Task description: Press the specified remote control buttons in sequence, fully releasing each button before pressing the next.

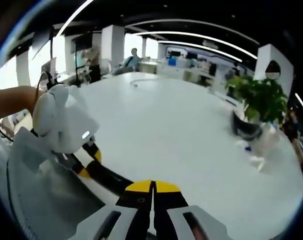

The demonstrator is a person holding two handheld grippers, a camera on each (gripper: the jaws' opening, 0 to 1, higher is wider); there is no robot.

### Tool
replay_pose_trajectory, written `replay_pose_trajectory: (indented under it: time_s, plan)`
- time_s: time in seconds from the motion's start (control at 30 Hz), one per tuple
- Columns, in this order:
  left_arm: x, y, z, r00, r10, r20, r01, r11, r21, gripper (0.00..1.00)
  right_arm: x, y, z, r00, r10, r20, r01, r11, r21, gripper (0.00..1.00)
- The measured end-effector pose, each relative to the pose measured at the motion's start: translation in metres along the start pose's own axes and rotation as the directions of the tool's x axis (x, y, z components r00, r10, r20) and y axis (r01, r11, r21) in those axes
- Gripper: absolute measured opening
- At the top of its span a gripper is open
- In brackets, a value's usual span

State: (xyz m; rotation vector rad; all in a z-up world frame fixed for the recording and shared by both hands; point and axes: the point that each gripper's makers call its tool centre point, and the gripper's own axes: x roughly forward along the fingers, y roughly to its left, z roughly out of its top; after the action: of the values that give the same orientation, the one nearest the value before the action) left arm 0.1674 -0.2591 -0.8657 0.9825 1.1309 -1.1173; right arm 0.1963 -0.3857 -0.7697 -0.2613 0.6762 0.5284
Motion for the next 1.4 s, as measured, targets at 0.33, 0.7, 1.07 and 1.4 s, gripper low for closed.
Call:
replay_pose_trajectory:
  time_s: [0.33,0.7,1.07,1.4]
  plan:
    - [-0.001,-0.013,0.000,1.000,0.003,0.020,-0.003,1.000,-0.025,0.23,0.002,0.001,-0.004,1.000,0.009,-0.026,-0.009,1.000,0.005,0.00]
    - [-0.001,-0.017,0.000,0.995,0.005,0.095,0.001,0.998,-0.061,0.23,0.006,0.003,-0.011,0.995,0.063,-0.075,-0.058,0.995,0.079,0.00]
    - [-0.002,-0.016,-0.001,0.983,0.002,0.183,0.012,0.997,-0.075,0.24,0.019,0.020,-0.030,0.934,0.258,-0.246,-0.182,0.939,0.293,0.00]
    - [-0.004,-0.014,-0.001,0.933,0.009,0.360,0.021,0.996,-0.081,0.24,0.037,0.025,-0.042,0.903,0.297,-0.310,-0.177,0.915,0.362,0.00]
